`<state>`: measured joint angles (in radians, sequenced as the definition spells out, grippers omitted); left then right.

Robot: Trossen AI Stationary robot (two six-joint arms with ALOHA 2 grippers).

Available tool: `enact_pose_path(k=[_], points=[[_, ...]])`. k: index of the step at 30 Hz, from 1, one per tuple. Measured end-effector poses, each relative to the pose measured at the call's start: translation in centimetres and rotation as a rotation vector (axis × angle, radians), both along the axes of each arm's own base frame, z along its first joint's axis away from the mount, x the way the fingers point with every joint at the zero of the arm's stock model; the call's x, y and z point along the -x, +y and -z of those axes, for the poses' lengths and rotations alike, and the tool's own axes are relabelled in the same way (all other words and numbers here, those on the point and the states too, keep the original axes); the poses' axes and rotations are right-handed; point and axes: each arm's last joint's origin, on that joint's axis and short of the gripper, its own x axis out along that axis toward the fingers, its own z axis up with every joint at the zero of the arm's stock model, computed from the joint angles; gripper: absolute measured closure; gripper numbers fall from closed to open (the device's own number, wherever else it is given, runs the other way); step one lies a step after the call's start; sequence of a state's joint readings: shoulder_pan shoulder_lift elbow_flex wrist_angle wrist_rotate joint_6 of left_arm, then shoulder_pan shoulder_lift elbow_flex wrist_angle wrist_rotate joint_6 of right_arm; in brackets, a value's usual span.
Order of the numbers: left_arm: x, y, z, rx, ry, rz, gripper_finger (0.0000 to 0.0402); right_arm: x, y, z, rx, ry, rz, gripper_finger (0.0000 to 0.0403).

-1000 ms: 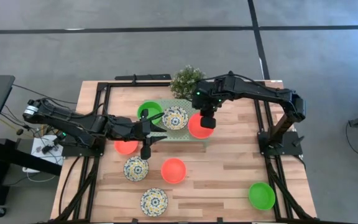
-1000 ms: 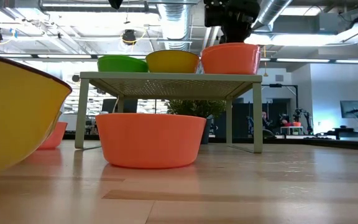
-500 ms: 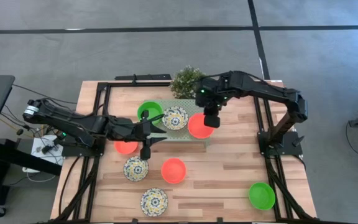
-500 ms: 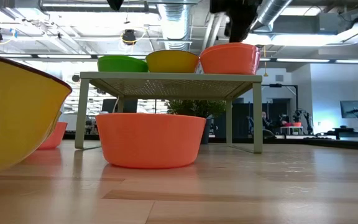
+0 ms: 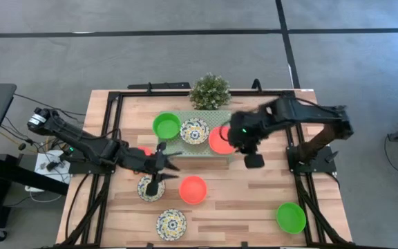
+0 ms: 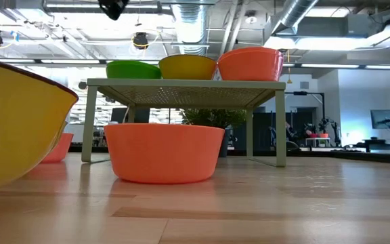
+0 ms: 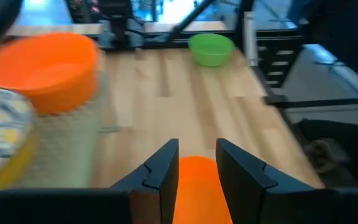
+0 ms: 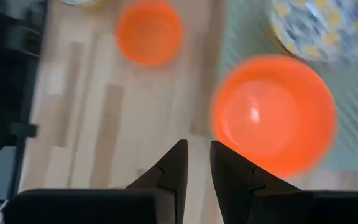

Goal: Pick & Place Mini bowls
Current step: Stack the yellow patterned bowl on the yellow patterned bowl on the shelf

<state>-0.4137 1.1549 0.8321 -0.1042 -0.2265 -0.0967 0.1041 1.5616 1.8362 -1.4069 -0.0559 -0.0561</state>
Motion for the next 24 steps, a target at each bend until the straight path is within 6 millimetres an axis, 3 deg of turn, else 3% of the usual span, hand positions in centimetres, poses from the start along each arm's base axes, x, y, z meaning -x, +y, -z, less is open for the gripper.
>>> enact_pose_path(k=[5, 10, 14, 18, 24], points=[[0.9, -1.6, 0.4, 0.099, 0.030, -0.010, 0.0294, 2.3, 2.1, 1.6, -0.035, -0.187, -0.081, 0.0339], [1.0, -3.0, 1.1, 0.177, 0.078, -0.015, 0.0294, 4.5, 2.7, 6.3, -0.131, -0.295, -0.018, 0.0339], [0.8, -4.2, 2.9, 0.228, 0.187, -0.049, 0.0294, 5.8, 3.4, 10.9, -0.203, -0.326, 0.018, 0.0339], [1.0, -5.6, 5.4, 0.290, 0.370, -0.090, 0.0294, 6.2, 4.4, 14.2, -0.275, -0.365, 0.032, 0.0339], [1.7, -7.1, 8.4, 0.380, 0.610, -0.172, 0.0294, 5.2, 6.2, 16.8, -0.303, -0.458, -0.052, 0.0339]])
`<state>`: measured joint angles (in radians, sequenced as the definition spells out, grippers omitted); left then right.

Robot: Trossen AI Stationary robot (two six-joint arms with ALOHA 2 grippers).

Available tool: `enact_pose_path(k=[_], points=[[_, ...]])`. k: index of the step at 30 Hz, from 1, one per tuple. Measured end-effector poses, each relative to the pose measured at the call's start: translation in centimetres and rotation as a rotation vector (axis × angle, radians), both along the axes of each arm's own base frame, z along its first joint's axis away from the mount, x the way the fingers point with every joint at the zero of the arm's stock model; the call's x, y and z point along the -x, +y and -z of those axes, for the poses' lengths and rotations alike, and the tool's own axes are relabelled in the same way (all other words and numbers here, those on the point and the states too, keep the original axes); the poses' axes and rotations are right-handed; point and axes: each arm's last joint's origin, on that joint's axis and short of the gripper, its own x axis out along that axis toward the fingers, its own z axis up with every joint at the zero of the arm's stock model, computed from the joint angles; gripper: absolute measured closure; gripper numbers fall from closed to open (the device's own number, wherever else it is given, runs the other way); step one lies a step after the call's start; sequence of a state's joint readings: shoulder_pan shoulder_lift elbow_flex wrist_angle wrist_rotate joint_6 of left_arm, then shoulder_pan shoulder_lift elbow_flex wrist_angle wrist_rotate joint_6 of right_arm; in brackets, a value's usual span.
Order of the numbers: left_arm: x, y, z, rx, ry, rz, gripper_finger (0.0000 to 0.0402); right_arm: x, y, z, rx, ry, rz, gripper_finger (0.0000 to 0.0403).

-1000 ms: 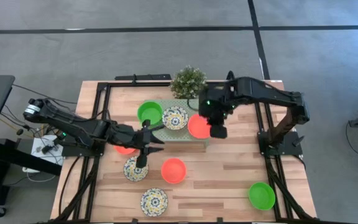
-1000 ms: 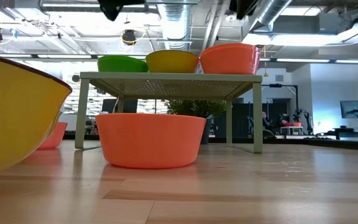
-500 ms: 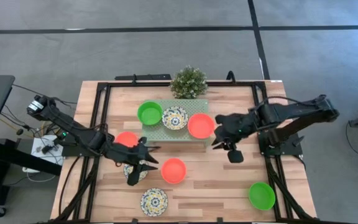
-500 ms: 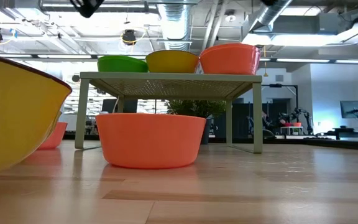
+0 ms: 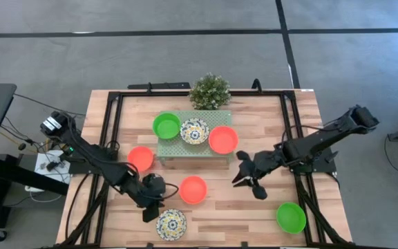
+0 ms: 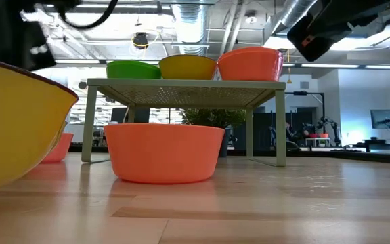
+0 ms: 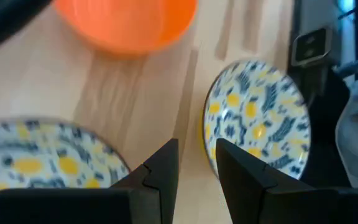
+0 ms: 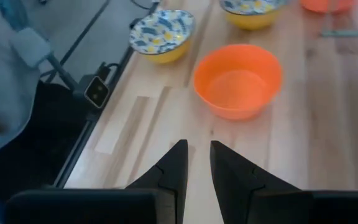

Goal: Pick & Place Mini bowls
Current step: Stack the yellow patterned bowl on the yellow patterned bowl on the shelf

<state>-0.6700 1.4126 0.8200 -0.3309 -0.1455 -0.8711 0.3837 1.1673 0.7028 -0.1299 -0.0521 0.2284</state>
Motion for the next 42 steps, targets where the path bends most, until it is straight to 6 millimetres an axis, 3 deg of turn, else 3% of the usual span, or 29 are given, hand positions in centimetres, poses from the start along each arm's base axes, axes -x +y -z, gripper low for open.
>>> enact_pose_path(k=[8, 20, 32, 42], points=[[1.1, 0.6, 0.4, -0.001, 0.143, -0.067, 0.0294, -1.2, 1.2, 1.6, 0.092, 0.003, -0.085, 0.0339], [0.9, 0.2, 2.3, -0.053, 0.219, -0.083, 0.0294, -1.6, 0.1, 0.2, 0.083, -0.022, -0.043, 0.0339], [1.3, 0.7, 1.3, -0.073, 0.189, -0.092, 0.0294, -2.0, -1.0, 0.2, 0.084, -0.021, 0.000, 0.0339], [0.8, 0.2, 3.5, -0.158, 0.239, -0.046, 0.0294, -2.2, -1.5, 0.3, 0.083, -0.020, 0.022, 0.0339]])
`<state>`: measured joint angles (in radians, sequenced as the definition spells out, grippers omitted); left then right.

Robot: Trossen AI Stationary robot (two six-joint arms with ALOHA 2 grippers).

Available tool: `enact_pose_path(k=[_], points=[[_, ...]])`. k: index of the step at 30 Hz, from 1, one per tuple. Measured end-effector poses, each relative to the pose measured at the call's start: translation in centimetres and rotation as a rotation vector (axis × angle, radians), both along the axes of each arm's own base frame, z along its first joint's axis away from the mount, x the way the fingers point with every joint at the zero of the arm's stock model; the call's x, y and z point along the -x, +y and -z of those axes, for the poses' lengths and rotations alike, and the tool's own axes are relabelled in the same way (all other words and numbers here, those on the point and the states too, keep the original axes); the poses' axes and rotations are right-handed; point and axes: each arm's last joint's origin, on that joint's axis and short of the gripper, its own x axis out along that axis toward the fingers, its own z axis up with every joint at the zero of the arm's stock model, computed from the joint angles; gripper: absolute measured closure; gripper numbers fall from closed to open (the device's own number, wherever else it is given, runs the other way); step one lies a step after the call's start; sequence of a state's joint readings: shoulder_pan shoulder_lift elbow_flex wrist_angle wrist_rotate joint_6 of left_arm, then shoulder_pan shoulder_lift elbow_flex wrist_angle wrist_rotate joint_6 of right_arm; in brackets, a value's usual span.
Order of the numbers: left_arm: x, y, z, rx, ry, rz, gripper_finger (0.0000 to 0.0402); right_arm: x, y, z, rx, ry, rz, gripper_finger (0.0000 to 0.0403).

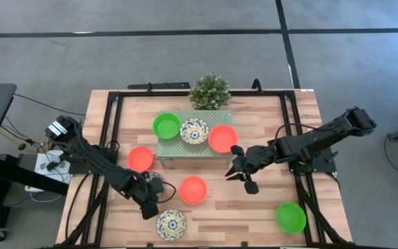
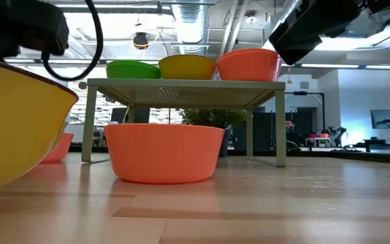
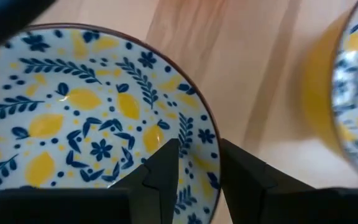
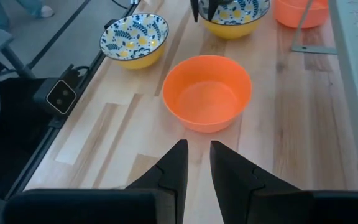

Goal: Pick & Place Mini bowls
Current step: Stack the yellow patterned bowl on the yellow patterned bowl on the shelf

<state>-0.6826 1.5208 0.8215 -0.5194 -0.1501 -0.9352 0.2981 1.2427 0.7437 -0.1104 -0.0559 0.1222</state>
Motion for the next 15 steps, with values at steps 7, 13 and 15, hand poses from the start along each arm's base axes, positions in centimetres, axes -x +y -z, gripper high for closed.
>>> enact_pose_path(k=[7, 13, 15], points=[[-0.3, -0.1, 0.9, -0.060, 0.012, 0.029, 0.0306, 0.1, 0.6, 0.0, -0.004, -0.007, -0.021, 0.0339], [0.3, 0.1, -0.7, -0.117, -0.088, 0.049, 0.0380, 0.3, 1.4, -0.1, -0.008, -0.018, -0.053, 0.0339], [0.5, 0.1, -1.6, -0.094, -0.140, 0.054, 0.0388, 0.4, 1.6, -0.1, -0.008, -0.019, -0.062, 0.0339]])
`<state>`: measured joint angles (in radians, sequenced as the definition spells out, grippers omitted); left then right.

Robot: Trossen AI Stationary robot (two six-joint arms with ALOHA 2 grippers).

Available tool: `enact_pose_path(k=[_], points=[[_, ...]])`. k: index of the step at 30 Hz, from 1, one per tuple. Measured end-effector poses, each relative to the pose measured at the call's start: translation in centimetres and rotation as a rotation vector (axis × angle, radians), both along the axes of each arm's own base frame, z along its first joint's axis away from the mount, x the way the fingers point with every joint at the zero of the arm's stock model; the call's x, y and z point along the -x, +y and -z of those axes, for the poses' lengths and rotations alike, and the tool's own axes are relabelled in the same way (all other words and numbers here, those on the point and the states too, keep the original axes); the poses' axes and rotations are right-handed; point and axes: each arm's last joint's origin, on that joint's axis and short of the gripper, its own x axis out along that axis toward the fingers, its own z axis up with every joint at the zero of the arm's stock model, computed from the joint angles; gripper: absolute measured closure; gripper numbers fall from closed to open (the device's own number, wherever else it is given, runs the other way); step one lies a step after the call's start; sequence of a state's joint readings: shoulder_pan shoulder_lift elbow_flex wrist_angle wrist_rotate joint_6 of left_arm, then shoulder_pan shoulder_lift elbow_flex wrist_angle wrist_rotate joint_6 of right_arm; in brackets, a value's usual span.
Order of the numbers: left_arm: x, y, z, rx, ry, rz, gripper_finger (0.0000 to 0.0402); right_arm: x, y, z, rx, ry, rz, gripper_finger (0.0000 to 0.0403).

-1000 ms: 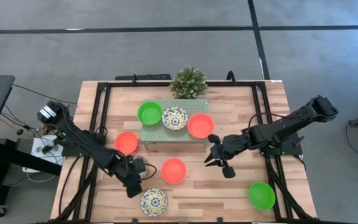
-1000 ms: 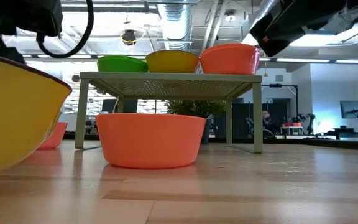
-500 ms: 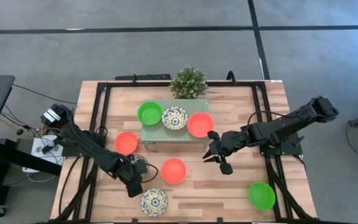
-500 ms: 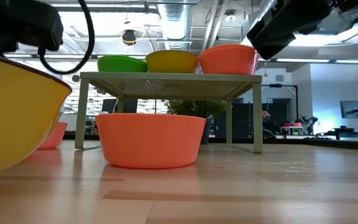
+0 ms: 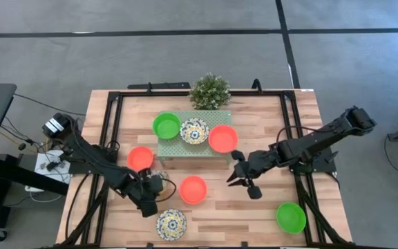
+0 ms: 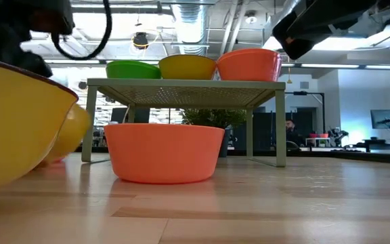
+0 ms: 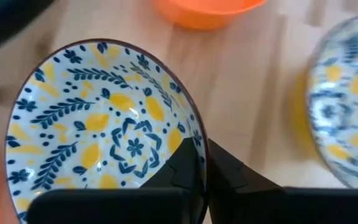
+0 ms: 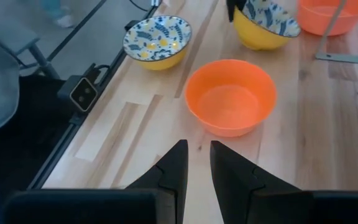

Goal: Pick & Place Mini bowls
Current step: Stack the yellow patterned bowl on the yellow patterned bowl on the shelf

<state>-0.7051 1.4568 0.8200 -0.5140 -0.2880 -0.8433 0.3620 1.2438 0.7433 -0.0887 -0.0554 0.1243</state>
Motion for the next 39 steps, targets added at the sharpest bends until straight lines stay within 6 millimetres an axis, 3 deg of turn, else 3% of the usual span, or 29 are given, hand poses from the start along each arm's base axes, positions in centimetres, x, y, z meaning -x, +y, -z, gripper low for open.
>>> enact_pose_path(k=[7, 12, 17, 24, 33, 39], points=[[-0.2, 0.5, -5.9, -0.089, -0.276, 0.049, 0.0390, 0.3, 0.8, 0.0, 0.000, 0.001, -0.031, 0.0339], [-1.9, -0.4, -10.5, -0.188, -0.422, 0.167, 0.0390, 0.4, 1.1, 0.0, -0.003, -0.008, -0.045, 0.0339], [-4.2, 0.2, -13.1, -0.357, -0.477, 0.279, 0.0386, 0.3, 1.1, -0.1, -0.005, -0.016, -0.043, 0.0339], [-7.1, 4.8, -14.5, -0.556, -0.443, 0.366, 0.0387, 0.3, 1.1, -0.1, -0.005, -0.017, -0.042, 0.0339], [-9.3, 13.1, -14.6, -0.578, -0.366, 0.359, 0.0387, 0.3, 1.1, -0.1, -0.005, -0.018, -0.042, 0.0339], [-9.0, 14.8, -13.8, -0.522, -0.294, 0.383, 0.0387, 0.3, 1.1, -0.1, -0.004, -0.016, -0.042, 0.0339]])
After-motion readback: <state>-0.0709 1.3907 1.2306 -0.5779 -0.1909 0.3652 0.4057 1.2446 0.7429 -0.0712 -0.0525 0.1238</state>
